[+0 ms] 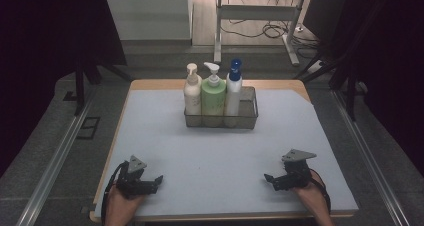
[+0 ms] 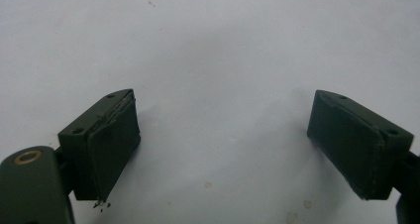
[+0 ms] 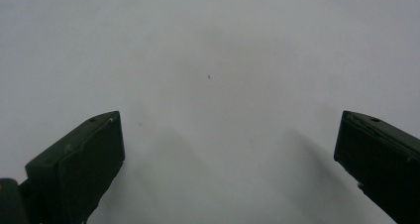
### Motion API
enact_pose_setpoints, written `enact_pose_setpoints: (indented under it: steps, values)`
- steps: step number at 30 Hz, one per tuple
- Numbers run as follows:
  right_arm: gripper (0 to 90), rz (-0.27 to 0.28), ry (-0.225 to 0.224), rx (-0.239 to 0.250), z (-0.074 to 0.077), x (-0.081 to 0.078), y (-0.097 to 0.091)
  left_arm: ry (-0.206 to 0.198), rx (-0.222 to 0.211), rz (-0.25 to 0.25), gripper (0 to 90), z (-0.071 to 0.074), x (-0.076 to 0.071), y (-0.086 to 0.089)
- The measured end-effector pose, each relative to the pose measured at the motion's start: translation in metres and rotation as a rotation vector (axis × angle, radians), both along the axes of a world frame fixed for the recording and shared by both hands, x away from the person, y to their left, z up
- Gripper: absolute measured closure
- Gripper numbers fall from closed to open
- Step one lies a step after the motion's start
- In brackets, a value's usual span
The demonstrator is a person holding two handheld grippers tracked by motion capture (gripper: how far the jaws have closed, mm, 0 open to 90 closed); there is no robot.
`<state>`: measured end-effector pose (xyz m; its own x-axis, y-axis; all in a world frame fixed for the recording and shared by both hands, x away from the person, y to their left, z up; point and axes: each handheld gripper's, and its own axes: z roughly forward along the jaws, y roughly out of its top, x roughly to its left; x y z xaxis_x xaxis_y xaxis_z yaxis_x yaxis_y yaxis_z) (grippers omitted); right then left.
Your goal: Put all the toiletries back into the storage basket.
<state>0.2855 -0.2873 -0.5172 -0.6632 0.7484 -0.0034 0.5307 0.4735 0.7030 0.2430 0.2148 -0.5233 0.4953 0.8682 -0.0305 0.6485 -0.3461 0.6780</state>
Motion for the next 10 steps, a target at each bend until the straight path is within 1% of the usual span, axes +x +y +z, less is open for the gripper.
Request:
enact_pose_setpoints:
  steps: [2, 4, 10]
  values:
    - [0.0, -0.002, 0.022, -0.007, -0.0032, 0.0008, -0.0006, 0.0, -0.001, 0.001, 12.3, 0.0, -0.0001, -0.0001]
    - [0.0, -0.002, 0.017, -0.016, -0.0031, 0.0005, 0.0003, -0.001, 0.0, 0.001, 12.3, 0.0, -0.0002, -0.0002]
    - [0.0, -0.003, 0.021, -0.012, -0.0041, 0.0006, -0.0002, 0.002, 0.005, 0.0, 12.3, 0.0002, -0.0001, -0.0005]
